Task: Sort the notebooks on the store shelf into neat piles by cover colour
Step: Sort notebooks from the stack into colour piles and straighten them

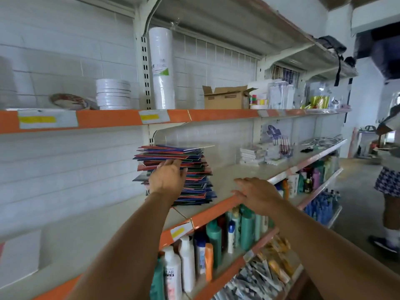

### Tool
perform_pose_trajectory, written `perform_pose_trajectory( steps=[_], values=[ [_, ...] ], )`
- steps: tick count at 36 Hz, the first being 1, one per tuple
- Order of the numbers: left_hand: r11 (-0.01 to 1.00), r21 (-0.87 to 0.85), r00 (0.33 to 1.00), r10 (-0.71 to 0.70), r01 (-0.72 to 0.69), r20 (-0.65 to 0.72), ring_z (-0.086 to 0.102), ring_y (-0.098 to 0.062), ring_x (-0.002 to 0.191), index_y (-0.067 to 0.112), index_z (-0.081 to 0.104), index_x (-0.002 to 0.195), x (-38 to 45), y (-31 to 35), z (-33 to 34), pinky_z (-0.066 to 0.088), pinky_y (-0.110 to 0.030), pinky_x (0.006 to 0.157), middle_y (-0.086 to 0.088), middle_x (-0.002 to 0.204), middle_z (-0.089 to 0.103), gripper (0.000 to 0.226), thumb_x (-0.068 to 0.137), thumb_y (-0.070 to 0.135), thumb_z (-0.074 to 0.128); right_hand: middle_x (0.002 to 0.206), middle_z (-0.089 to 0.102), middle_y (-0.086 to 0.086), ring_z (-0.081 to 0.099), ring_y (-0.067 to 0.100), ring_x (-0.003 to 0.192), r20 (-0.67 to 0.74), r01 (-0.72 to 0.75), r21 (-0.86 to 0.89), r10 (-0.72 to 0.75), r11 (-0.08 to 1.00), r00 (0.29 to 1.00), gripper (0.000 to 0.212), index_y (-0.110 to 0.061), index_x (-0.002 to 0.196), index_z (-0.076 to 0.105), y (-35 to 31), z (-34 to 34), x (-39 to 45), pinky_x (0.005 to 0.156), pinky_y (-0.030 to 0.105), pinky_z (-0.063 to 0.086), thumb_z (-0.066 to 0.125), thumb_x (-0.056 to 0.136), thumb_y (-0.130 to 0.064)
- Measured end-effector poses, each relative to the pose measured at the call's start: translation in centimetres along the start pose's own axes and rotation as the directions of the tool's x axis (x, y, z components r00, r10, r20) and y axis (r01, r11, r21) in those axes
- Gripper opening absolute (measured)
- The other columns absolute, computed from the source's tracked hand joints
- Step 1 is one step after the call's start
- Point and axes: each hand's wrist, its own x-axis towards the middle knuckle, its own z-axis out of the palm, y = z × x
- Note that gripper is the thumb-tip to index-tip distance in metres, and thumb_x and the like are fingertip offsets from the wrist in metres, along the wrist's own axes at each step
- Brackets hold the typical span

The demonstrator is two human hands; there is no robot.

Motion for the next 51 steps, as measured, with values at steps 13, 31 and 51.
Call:
perform_pose_trajectory(
  steps=[13, 31, 51],
  values=[
    [0.981, 0.19, 0.993, 0.057, -0.036, -0.104, 0.02, -0.023, 0.143, 0.022, 0.019, 0.149, 8.5, 2.5, 4.4, 0.012, -0.044, 0.117, -0.002, 0.155, 0.026, 0.059, 0.098, 0.039, 0.042, 0.127, 0.058, 0.006, 0.054, 0.024, 0.113, -0.053, 0.108, 0.043, -0.106, 0.993, 0.993, 0.049, -0.018, 0.137, 0.044, 2.3, 2.8, 10.4, 0.088, 0.034, 0.044, 0.031, 0.1, -0.048],
    [0.854, 0.487, 0.982, -0.181, 0.185, -0.057, 0.066, -0.019, 0.091, 0.025, 0.052, 0.114, 11.4, 6.7, 4.4, 0.003, -0.043, 0.118, 0.0, 0.088, 0.064, 0.031, 0.103, 0.037, 0.026, 0.145, 0.04, 0.004, 0.042, 0.022, 0.127, -0.258, 0.433, 0.136, -0.39, 0.891, 0.884, 0.046, -0.017, 0.143, 0.034, 4.1, 2.7, 19.6, 0.105, 0.038, 0.04, 0.044, 0.098, -0.019],
    [0.887, 0.407, 0.976, -0.189, 0.217, -0.109, 0.056, -0.026, 0.106, 0.017, 0.052, 0.128, 12.2, 4.7, 4.1, 0.051, -0.04, 0.081, -0.007, 0.118, 0.05, 0.034, 0.096, 0.008, 0.049, 0.149, 0.038, 0.007, 0.031, 0.023, 0.138, -0.178, 0.47, 0.374, -0.435, 0.8, 0.883, 0.057, -0.018, 0.147, 0.03, -0.7, 1.5, 23.1, 0.118, 0.045, 0.014, 0.043, 0.096, -0.039]
  ],
)
